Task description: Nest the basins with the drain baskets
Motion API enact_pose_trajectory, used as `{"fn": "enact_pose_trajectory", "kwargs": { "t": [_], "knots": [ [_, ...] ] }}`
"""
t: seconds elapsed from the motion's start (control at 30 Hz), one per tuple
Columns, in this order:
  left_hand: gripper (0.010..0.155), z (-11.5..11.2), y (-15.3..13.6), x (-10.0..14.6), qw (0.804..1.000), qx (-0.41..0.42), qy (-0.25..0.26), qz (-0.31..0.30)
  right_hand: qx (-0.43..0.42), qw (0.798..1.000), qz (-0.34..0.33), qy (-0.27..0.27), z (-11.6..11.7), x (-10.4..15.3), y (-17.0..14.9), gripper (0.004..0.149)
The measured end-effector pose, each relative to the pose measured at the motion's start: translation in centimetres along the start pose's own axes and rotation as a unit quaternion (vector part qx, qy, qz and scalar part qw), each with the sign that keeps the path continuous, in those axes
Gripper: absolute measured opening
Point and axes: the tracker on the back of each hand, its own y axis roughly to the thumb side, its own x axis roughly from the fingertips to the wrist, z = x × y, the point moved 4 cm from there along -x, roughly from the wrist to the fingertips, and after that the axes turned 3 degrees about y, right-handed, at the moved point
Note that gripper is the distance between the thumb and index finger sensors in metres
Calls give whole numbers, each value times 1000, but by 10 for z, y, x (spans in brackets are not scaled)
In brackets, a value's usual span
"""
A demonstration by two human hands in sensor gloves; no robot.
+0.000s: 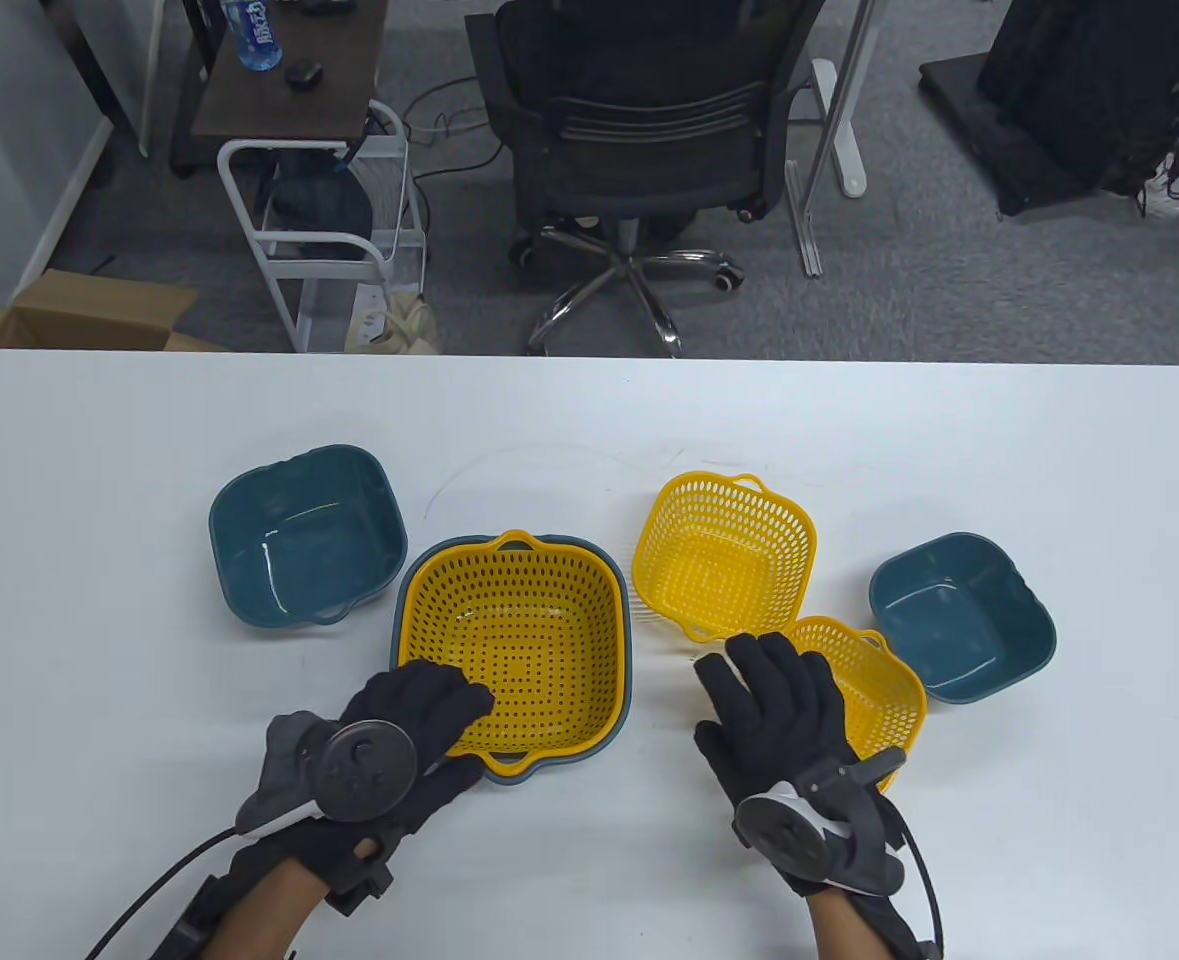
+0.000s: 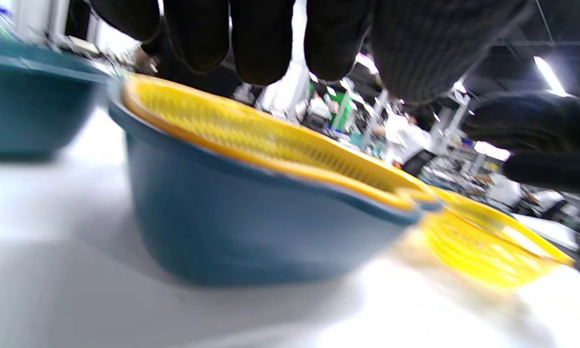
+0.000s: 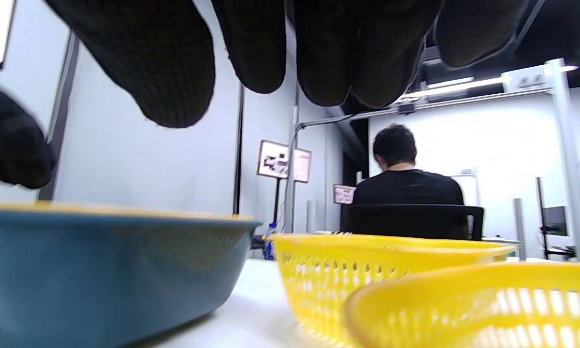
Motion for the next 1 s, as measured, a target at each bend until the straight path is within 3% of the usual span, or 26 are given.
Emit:
{"fn": "enact_pose_trajectory", "kwargs": {
  "t": [0.17,0.3,0.6,0.83,1.0],
  "knots": [
    [69,21,-44,20,990,-47,114,62,-4,999,30,-17,-16,0,-13,66],
    [69,15,-71,30,981,-82,152,87,-1,999,32,5,-9,-3,-13,67],
    [71,0,-89,42,979,-104,133,115,14,986,32,165,30,-28,5,70],
    [72,-2,-102,46,978,-100,125,134,107,956,60,267,48,-70,-3,75],
    [72,-3,-100,46,978,-103,123,131,123,933,84,328,75,-92,-14,75]
  ]
}}
